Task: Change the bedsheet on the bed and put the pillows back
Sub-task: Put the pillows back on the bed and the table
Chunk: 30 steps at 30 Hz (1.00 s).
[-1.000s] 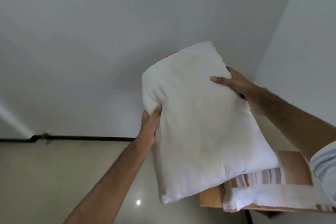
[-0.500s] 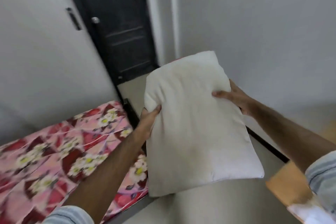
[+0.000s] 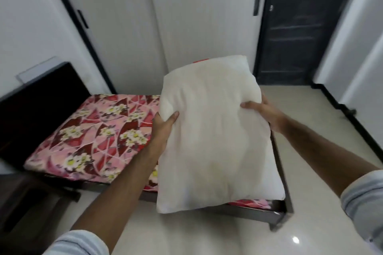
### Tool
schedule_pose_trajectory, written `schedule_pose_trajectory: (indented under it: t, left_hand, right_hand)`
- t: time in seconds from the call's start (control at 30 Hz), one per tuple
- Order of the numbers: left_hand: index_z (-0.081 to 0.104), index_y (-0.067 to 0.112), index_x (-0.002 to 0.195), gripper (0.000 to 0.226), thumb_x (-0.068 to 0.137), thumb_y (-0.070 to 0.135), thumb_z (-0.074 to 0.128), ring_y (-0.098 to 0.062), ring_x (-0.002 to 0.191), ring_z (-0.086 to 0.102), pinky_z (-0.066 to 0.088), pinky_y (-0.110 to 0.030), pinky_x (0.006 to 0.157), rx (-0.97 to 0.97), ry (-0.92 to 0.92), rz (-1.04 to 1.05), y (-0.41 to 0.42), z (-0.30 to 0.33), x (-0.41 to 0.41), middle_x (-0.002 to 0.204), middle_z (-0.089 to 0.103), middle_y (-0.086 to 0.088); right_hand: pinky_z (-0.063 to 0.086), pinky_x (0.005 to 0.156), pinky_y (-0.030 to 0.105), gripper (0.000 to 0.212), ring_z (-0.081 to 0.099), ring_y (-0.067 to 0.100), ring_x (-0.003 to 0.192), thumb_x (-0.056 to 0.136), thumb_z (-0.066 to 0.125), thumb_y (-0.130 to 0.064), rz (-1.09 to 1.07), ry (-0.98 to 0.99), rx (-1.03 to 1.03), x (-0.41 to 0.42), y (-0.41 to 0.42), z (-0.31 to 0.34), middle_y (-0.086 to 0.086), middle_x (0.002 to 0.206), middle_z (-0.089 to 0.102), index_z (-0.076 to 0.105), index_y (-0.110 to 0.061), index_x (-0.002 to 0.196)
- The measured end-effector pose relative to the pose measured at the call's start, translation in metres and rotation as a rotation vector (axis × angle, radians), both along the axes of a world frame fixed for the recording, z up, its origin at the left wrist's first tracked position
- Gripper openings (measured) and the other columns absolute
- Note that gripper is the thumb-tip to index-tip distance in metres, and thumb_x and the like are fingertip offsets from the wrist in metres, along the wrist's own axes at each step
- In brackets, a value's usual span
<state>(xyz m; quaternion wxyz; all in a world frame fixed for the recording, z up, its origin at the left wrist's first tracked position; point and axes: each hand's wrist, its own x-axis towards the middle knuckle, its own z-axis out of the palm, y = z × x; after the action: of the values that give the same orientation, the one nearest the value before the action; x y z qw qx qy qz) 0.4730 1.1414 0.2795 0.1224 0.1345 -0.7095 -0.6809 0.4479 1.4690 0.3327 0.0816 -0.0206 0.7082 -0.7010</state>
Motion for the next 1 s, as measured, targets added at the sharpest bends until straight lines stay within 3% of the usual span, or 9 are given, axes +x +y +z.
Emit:
schedule_pose_trajectory:
  t: [0.07,0.17,0.33,0.47,0.57,0.63,0.7,0.87,1.0]
  left_hand:
    - [0.063,0.02,0.133,0.053,0.085,0.033,0.081,-0.016,0.107,0.071,0.056,-0.038,0.097,-0.036,0.028,0.075,-0.076,0.001,0.006,0.119,0.073,0.005]
    - [0.061,0.022,0.136,0.062,0.081,0.04,0.082,-0.016,0.111,0.069,0.054,-0.042,0.101,-0.08,0.04,0.195,-0.181,0.002,0.023,0.123,0.072,0.006]
    - [0.063,0.022,0.134,0.06,0.08,0.039,0.084,-0.016,0.109,0.071,0.055,-0.045,0.1,-0.039,0.033,0.318,-0.327,-0.002,0.051,0.12,0.074,0.006]
    - [0.062,0.02,0.134,0.053,0.086,0.029,0.082,-0.015,0.108,0.069,0.057,-0.034,0.093,0.0,0.032,0.433,-0.414,-0.011,0.054,0.118,0.072,0.007]
    - [0.058,0.016,0.137,0.053,0.089,0.026,0.078,-0.013,0.107,0.066,0.052,-0.018,0.078,-0.029,-0.005,0.492,-0.473,-0.021,0.044,0.12,0.068,0.006]
    - [0.058,0.016,0.136,0.052,0.09,0.028,0.078,-0.006,0.103,0.064,0.052,-0.016,0.079,-0.061,-0.025,0.524,-0.514,-0.027,0.03,0.117,0.067,0.008]
    - [0.057,0.018,0.137,0.054,0.089,0.03,0.079,-0.01,0.107,0.065,0.053,-0.025,0.09,-0.074,-0.062,0.561,-0.55,-0.029,0.015,0.118,0.068,0.008]
    - [0.057,0.03,0.137,0.08,0.069,0.065,0.084,-0.017,0.115,0.064,0.051,-0.045,0.103,-0.148,-0.173,0.636,-0.662,-0.025,-0.037,0.127,0.067,0.009]
    - [0.059,0.029,0.131,0.059,0.08,0.042,0.085,-0.015,0.11,0.067,0.054,-0.045,0.101,-0.109,-0.16,0.628,-0.736,-0.022,-0.08,0.122,0.069,0.009]
  right_hand:
    - [0.061,0.077,0.04,0.054,0.07,0.024,0.101,0.084,0.075,-0.011,0.037,0.008,-0.019,-0.015,-0.076,-0.003,0.0,0.116,0.069,0.052,-0.038,0.125]
    - [0.06,0.067,0.032,0.05,0.071,0.019,0.094,0.085,0.073,-0.007,0.136,0.019,-0.033,-0.028,-0.187,-0.006,-0.003,0.111,0.07,0.054,-0.038,0.119]
    - [0.059,0.072,0.034,0.057,0.07,0.019,0.099,0.084,0.076,-0.016,0.294,0.028,-0.013,-0.056,-0.349,-0.016,-0.003,0.117,0.069,0.051,-0.03,0.133]
    - [0.059,0.064,0.027,0.055,0.073,0.013,0.091,0.086,0.076,-0.018,0.411,0.024,-0.02,-0.087,-0.462,-0.03,0.001,0.117,0.071,0.052,-0.024,0.135]
    - [0.059,0.062,0.025,0.057,0.072,0.016,0.095,0.085,0.078,-0.027,0.483,-0.006,-0.032,-0.118,-0.537,-0.047,-0.002,0.118,0.07,0.05,-0.029,0.135]
    - [0.059,0.063,0.026,0.046,0.072,0.015,0.094,0.086,0.077,-0.027,0.527,-0.031,-0.053,-0.143,-0.587,-0.059,-0.003,0.116,0.07,0.054,-0.035,0.125]
    - [0.059,0.066,0.028,0.037,0.073,0.016,0.092,0.087,0.076,-0.022,0.56,-0.039,-0.065,-0.165,-0.631,-0.068,-0.002,0.113,0.072,0.056,-0.036,0.115]
    - [0.062,0.075,0.037,0.057,0.073,0.024,0.101,0.083,0.08,-0.026,0.638,-0.121,-0.076,-0.235,-0.737,-0.084,0.004,0.118,0.073,0.055,-0.017,0.134]
    - [0.06,0.086,0.045,0.063,0.071,0.024,0.106,0.08,0.082,-0.036,0.691,-0.137,-0.036,-0.28,-0.813,-0.091,0.0,0.12,0.072,0.053,-0.024,0.134]
